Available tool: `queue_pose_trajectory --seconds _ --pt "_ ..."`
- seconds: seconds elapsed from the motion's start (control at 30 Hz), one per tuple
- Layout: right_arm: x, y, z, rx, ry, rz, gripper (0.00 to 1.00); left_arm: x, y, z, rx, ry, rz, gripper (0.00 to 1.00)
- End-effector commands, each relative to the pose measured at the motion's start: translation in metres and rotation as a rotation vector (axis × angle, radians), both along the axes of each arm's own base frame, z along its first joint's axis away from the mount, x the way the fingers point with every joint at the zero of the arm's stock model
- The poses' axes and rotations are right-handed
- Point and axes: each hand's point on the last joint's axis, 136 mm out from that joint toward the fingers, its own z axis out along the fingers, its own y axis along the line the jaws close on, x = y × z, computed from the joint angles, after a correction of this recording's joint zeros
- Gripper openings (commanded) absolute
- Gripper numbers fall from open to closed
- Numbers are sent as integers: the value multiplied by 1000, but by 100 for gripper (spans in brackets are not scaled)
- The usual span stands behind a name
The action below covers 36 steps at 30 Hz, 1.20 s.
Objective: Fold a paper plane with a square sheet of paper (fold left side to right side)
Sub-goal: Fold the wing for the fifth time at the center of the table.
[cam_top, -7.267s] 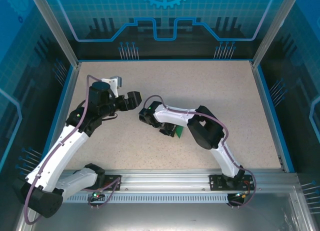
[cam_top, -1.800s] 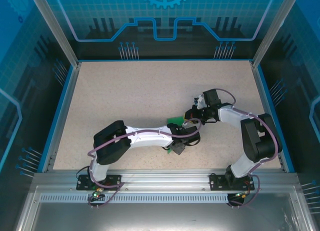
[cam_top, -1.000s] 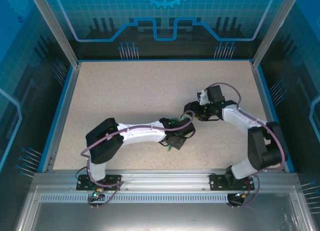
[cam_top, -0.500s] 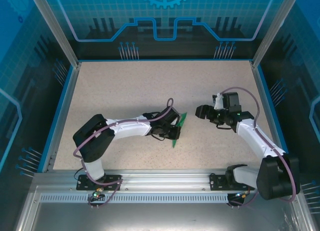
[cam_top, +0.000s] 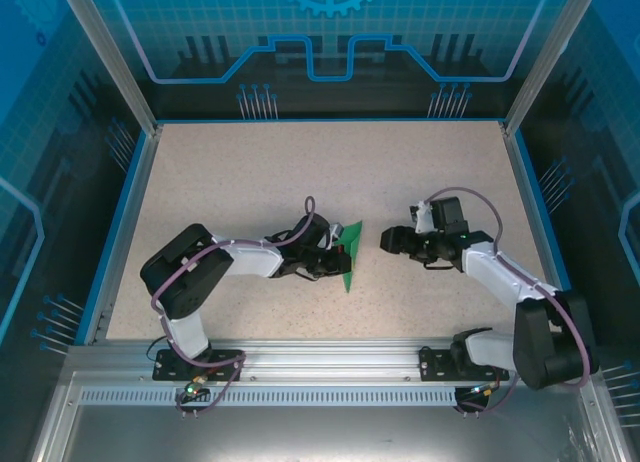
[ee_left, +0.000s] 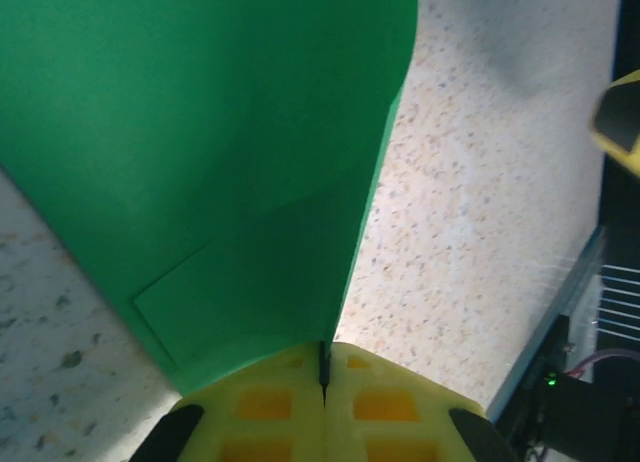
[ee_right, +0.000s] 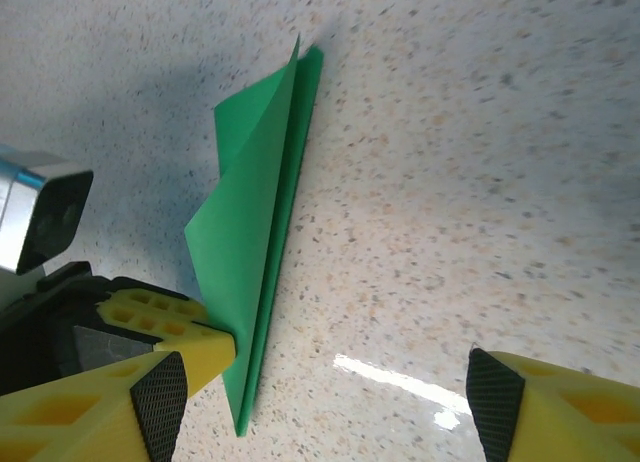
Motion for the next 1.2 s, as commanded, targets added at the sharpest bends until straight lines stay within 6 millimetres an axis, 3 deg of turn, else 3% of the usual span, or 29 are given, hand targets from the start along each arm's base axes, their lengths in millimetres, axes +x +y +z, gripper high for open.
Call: queue_pose_trajectory --seconds 0.0,0.43,1.17 --pt "4 17 -6 6 -8 35 76 4 -5 14 -119 5 9 0" --pt "25 63 -19 61 -19 68 68 6 14 7 -220 49 79 0" --pt "40 92 -40 74 11 58 60 8 25 -5 -275 92 119 0"
